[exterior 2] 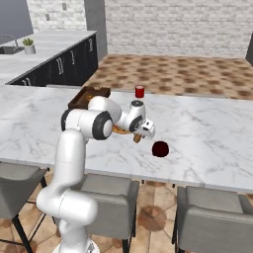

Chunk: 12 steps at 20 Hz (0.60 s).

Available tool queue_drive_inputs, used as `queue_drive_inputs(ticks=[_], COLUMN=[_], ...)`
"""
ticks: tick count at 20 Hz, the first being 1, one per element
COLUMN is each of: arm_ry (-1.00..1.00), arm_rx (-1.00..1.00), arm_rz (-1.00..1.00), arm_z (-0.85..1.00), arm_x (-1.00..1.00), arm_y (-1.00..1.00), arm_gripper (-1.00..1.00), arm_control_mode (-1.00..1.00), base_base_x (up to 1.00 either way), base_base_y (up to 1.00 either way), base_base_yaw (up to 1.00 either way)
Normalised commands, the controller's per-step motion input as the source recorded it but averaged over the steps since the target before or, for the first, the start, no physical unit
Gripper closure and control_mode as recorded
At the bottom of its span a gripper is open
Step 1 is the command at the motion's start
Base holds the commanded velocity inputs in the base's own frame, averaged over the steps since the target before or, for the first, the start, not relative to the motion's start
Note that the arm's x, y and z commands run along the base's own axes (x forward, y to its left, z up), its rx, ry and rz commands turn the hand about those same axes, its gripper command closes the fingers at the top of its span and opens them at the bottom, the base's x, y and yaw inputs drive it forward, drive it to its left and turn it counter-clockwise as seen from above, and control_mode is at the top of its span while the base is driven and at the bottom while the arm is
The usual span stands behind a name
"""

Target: Take the pizza cutter from the drawer on the right and place it on the dining counter for cutting.

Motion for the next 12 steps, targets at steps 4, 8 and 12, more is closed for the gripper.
queue_drive_inputs(ticks=[4,8,12], arm_ry=[0.02,0.0,0.0], arm_rx=[0.0,0.0,0.0], arm_rz=[0.0,0.0,0.0], arm_z=[-0.02,0.0,0.02], arm_x=[0.04,0.0,0.0], arm_y=[0.0,0.0,0.0], arm_gripper=[-1.0,-1.0,-1.0], arm_control_mode=[-1.0,-1.0,-1.0], base_base_x=[0.0,0.0,0.0], base_base_y=[0.0,0.0,0.0], base_base_yaw=[0.0,0.0,0.0])
